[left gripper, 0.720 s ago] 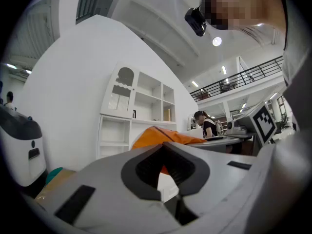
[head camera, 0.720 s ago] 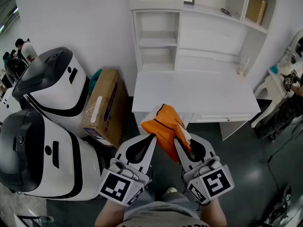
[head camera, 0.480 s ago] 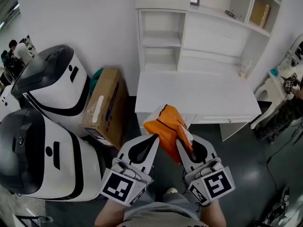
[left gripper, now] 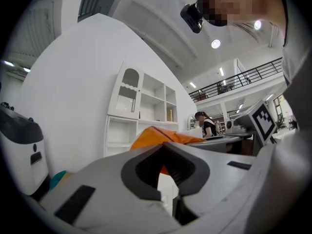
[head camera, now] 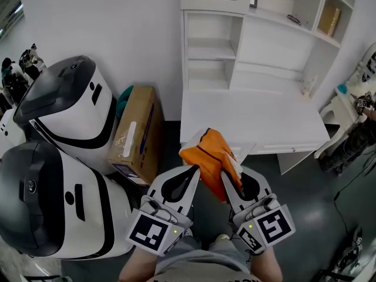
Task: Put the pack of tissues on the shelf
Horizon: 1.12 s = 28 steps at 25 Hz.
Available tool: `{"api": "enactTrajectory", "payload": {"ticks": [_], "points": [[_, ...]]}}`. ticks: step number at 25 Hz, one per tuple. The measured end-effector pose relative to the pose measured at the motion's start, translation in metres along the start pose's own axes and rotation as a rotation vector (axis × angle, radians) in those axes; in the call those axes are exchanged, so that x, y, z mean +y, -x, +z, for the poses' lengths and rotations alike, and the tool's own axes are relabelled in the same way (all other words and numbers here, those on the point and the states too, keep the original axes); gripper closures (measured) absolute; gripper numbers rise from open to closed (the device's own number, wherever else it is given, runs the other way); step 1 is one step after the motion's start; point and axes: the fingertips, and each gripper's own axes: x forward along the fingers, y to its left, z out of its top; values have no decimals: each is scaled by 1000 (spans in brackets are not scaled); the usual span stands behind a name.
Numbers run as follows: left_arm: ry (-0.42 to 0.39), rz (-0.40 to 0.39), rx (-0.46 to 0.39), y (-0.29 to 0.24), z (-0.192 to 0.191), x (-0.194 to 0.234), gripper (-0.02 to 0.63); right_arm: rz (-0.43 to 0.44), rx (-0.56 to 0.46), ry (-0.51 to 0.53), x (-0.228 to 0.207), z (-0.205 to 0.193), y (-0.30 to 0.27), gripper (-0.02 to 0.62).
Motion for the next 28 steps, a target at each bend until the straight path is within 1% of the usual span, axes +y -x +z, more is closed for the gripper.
{"api": "enactTrajectory", "payload": {"ticks": [3, 6, 10, 12, 14, 16, 18, 20, 21, 25, 28], "points": [[8, -20, -10, 6, -5, 14, 580, -31, -3, 0, 9, -2, -8, 523], [6, -44, -49, 5, -6, 20, 580, -63, 15, 16, 10, -4, -11, 522], [53, -76, -18, 0, -11, 22, 580, -101, 25, 15, 3, -4, -14, 522], [46, -78, -37, -6, -11, 27, 580, -110, 28, 4, -4, -7, -17, 522], [29, -69, -77, -14, -8, 34, 580, -105, 32, -6, -11, -11, -22, 522], [30, -57, -86, -22, -7, 41, 580, -95, 30, -6, -18, -12, -29, 522], [35, -44, -73, -33, -9, 46, 580, -82, 25, 0, -28, -11, -37, 522], [40, -34, -37, -45, -11, 47, 580, -71, 19, 2, -40, -8, -44, 522], [34, -27, -33, -52, -11, 48, 580, -65, 17, 1, -46, -6, -47, 522], [17, 2, -63, -84, 0, 54, 580, -26, 11, 0, -74, 0, -63, 522], [24, 21, -30, -110, 3, 53, 580, 6, -1, 1, -98, 7, -73, 522]]}}
